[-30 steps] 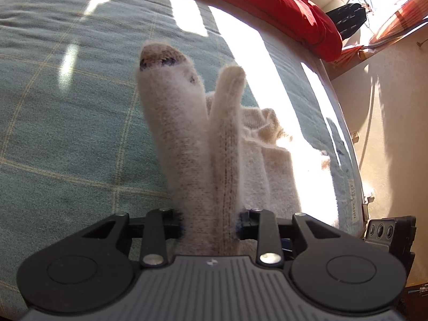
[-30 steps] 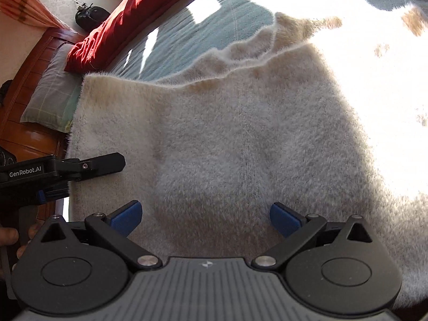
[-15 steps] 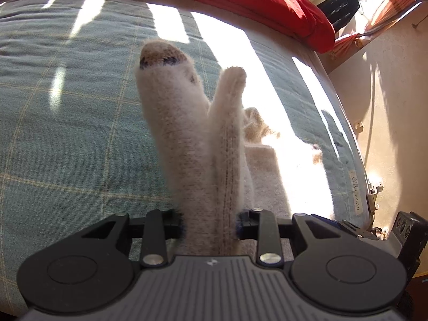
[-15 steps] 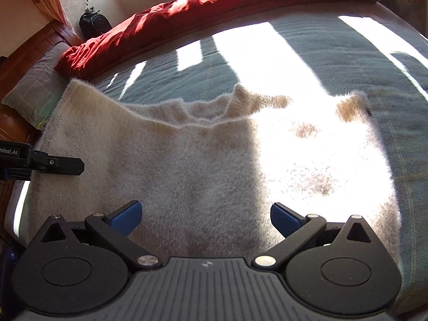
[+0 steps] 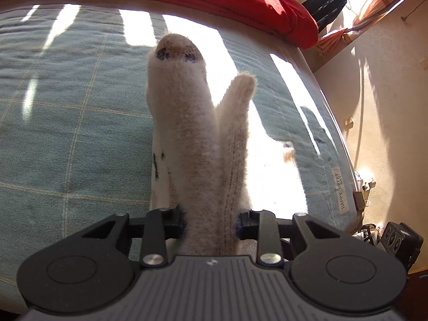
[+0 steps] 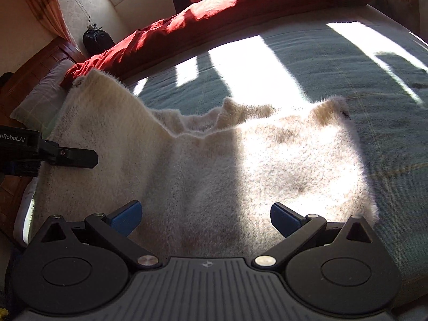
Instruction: Fold clothes
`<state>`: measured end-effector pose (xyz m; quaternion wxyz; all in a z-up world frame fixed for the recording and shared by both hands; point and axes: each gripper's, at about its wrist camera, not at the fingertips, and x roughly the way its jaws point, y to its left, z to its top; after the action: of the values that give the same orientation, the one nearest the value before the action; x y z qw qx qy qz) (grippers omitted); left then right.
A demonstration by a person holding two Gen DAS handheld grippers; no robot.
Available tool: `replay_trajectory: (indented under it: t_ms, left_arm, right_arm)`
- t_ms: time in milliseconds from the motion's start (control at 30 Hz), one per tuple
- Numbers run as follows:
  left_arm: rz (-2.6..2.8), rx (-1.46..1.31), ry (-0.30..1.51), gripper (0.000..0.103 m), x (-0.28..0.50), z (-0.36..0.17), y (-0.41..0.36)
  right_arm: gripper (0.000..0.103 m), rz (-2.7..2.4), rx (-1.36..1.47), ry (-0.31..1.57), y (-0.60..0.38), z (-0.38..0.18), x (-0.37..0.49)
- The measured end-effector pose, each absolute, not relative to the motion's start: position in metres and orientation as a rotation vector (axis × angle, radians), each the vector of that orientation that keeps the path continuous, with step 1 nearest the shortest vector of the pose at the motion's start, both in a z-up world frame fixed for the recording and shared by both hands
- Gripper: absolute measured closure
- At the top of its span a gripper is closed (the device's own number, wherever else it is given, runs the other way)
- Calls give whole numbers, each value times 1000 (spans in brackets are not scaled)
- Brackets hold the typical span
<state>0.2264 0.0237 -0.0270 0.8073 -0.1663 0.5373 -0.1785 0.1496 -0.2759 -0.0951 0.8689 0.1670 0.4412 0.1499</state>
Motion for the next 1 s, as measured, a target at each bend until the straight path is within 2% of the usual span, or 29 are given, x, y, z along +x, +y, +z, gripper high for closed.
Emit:
replay_trajectory:
  t_ms: [533, 1000]
  left_arm:
    - [-438, -460, 1119, 73, 227, -18, -8]
    - [-498, -526, 1148, 73, 259, -26, -72]
  right_arm:
    - [0, 253, 384, 859, -310, -84, 139]
    - [0, 154, 474, 804, -363, -81, 124]
